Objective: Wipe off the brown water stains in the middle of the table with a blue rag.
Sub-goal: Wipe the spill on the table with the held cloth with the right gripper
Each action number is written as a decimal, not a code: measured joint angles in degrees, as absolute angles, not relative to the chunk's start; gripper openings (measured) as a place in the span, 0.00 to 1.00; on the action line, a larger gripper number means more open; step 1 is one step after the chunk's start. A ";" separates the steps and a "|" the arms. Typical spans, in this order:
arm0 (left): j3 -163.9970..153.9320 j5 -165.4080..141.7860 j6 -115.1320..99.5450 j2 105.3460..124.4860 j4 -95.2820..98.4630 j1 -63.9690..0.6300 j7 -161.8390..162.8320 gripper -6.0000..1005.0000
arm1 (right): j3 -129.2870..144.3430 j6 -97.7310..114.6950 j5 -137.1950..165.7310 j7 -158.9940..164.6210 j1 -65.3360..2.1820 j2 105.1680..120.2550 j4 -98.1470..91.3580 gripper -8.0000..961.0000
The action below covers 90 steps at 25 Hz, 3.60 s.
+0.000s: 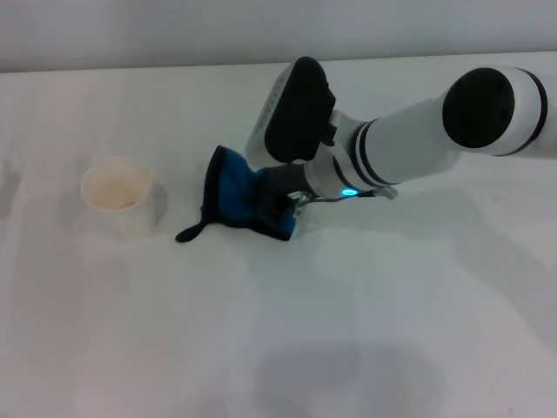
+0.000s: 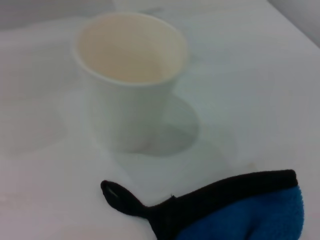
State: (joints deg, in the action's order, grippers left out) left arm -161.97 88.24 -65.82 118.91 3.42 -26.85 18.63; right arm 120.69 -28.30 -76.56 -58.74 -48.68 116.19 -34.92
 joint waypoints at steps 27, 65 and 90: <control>-161.98 88.24 -65.84 118.92 3.72 -26.82 18.63 0.89 | 125.46 -25.94 -76.64 -49.83 -51.65 116.19 -34.07 0.14; -161.71 88.24 -65.98 118.98 4.14 -26.27 18.63 0.89 | 128.75 -25.58 -76.67 -47.67 -51.64 116.22 -34.25 0.14; -161.65 88.24 -66.45 118.88 3.58 -25.49 19.38 0.89 | 102.60 -38.70 -67.03 -54.29 -48.60 114.25 -28.07 0.14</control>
